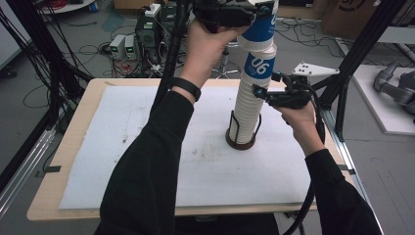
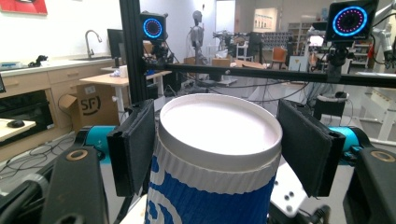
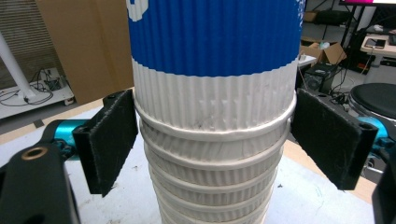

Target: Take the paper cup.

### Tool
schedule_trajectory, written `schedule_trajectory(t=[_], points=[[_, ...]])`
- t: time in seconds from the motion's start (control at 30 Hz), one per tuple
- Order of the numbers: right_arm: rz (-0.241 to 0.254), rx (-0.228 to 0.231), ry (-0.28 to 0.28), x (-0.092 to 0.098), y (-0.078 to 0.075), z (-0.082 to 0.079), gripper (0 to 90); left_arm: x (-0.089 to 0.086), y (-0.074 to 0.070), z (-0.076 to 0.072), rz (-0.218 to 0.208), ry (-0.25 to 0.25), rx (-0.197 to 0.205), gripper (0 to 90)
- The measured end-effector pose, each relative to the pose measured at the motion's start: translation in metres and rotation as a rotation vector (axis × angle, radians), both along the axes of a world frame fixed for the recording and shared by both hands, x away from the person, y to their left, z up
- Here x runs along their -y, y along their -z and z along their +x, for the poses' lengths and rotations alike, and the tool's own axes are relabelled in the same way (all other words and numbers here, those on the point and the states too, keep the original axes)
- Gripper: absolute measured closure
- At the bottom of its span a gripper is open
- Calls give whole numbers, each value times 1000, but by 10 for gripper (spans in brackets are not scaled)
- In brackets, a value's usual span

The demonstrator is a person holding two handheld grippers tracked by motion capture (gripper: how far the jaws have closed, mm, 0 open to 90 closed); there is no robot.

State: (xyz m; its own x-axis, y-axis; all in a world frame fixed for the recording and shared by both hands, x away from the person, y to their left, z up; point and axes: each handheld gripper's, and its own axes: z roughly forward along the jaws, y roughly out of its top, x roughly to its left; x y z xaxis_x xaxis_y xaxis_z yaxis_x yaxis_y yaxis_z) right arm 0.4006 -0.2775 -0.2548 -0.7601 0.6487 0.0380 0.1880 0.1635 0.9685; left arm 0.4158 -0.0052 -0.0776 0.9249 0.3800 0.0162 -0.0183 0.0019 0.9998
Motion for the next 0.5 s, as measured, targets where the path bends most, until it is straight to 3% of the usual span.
schedule_trajectory(t=[0.27, 0.5], points=[[5, -3, 2, 0, 1, -1, 158, -28, 3, -21, 18, -8, 13, 302], [6, -2, 4, 0, 1, -1, 158, -56, 26, -44, 34, -9, 13, 303]])
